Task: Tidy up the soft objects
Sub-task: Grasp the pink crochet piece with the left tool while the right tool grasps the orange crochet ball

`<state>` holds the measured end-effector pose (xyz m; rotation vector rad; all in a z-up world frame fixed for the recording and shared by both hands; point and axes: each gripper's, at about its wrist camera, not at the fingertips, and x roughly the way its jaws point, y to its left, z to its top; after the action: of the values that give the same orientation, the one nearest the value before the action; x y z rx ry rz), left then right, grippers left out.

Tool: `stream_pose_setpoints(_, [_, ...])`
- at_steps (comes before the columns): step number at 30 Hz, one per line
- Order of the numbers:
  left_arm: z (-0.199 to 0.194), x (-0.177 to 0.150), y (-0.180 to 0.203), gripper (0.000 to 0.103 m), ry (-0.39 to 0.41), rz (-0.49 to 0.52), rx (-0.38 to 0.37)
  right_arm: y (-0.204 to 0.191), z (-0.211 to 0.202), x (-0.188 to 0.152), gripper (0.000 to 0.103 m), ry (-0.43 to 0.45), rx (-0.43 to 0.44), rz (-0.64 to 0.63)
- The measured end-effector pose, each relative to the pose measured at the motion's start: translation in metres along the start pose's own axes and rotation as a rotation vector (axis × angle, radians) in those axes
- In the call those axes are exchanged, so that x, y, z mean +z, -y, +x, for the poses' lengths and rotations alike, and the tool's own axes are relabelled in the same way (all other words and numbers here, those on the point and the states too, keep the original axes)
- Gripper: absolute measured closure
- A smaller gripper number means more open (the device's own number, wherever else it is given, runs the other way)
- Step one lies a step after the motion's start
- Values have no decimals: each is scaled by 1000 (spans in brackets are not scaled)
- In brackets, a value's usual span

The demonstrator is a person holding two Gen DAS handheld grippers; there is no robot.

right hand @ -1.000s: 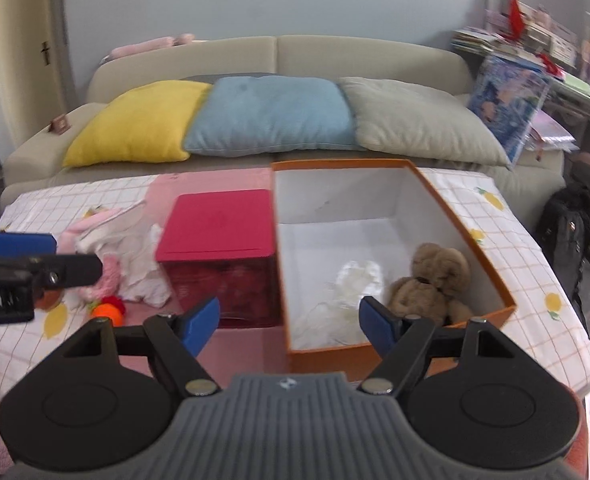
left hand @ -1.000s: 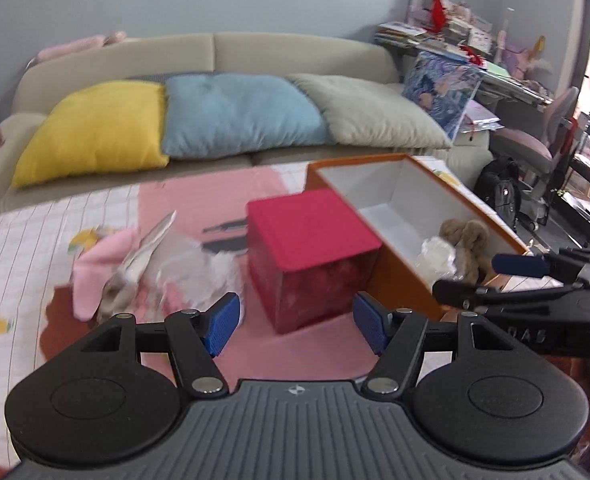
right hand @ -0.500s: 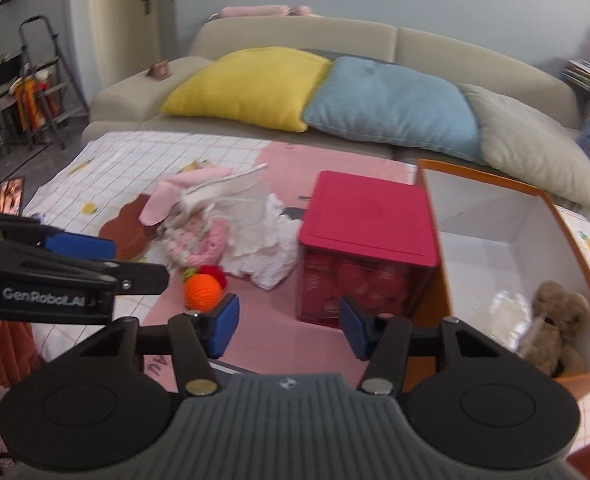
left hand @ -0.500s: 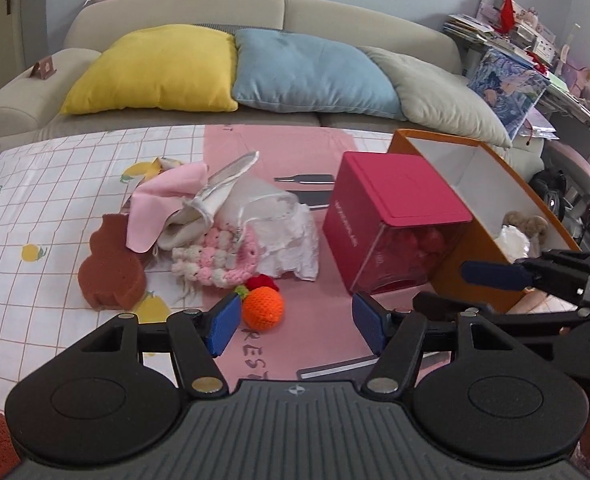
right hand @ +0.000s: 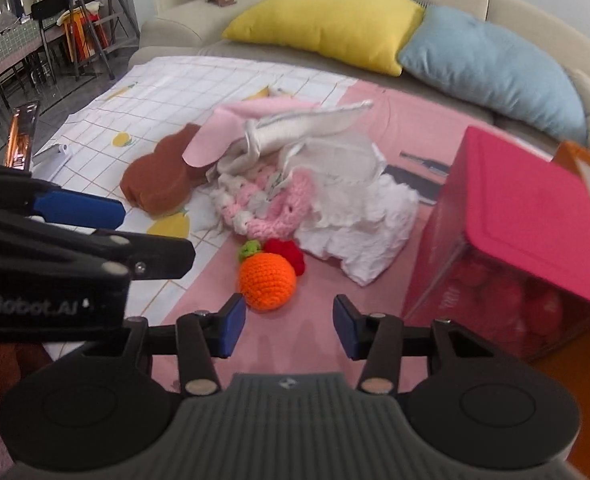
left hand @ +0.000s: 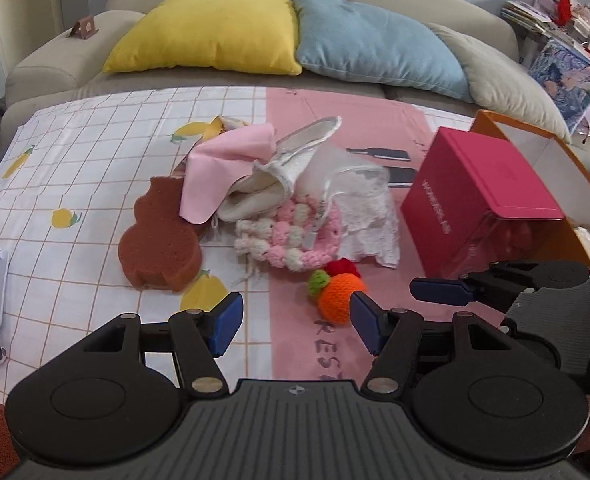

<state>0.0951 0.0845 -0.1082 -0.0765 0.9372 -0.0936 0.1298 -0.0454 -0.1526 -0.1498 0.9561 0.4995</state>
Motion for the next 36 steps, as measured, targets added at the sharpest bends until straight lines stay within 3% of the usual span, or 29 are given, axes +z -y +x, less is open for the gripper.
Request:
stream_pose_setpoints(6, [16,5,-19,31,-22,-83,30,-5,31,8,49,-12,-1,9])
stream_pose_setpoints(11, [26,10,-16,31,-16,-44,33,-3,50,12,49,-24,10,29])
stream_pose_setpoints(13, [32,11,-14,31,-19,-23,32,1,52,13,58,-27,33,38])
stream_pose_setpoints(14, [35,11,-13,31,-19,-6,28,4,50,13,62,-30,42,46])
stream_pose_setpoints(22, [55,12,12,25,15,143,-16,22,18,-4,62,-56,9,37])
stream_pose_setpoints(29, [82,7,45,22,76,368,76,39,19,-16,62,-109,-16,115])
stream_pose_setpoints(33, [101,-4,56,20,80,498,170,38,17,-15,62,-95,-5,112])
stream_pose_setpoints(36, [108,-8,58,23,90,530,191,35,16,-17,62,-98,-12,97])
